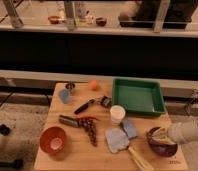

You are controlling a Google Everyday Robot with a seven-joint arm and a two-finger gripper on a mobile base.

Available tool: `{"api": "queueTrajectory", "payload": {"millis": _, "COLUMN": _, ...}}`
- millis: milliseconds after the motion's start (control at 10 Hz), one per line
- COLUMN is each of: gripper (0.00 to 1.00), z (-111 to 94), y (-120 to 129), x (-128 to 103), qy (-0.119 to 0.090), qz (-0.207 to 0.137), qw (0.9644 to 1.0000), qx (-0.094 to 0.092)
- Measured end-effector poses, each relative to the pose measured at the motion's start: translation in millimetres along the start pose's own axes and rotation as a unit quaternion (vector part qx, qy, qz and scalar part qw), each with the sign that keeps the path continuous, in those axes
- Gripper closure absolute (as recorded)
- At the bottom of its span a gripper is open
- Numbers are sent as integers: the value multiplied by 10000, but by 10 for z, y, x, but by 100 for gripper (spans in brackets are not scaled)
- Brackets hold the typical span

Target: Place fork in purple bowl

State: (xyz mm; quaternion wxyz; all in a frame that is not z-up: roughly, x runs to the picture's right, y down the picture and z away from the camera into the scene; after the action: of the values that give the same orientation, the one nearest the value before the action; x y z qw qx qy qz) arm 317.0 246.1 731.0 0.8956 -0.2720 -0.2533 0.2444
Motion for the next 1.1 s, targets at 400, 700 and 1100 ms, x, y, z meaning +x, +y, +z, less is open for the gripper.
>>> {"api": "queueTrajectory", "payload": {"millis": 400, "gripper": 68, "z": -15, "y": -17, "x": 24, "qy": 19, "qz": 49, "qw": 10000, "qx": 18}}
{"api": "queueTrajectory", "payload": {"millis": 700, "gripper": 39, "z": -26, "y": -17, "x": 19, "qy": 28, "qz": 53, "qw": 10000, "qx": 21}}
{"api": "queueTrajectory", "payload": {"millis": 1100, "gripper": 20, "z": -21, "y": -12, "x": 9, "qy": 21, "qz": 49, "qw": 10000, "qx": 14}}
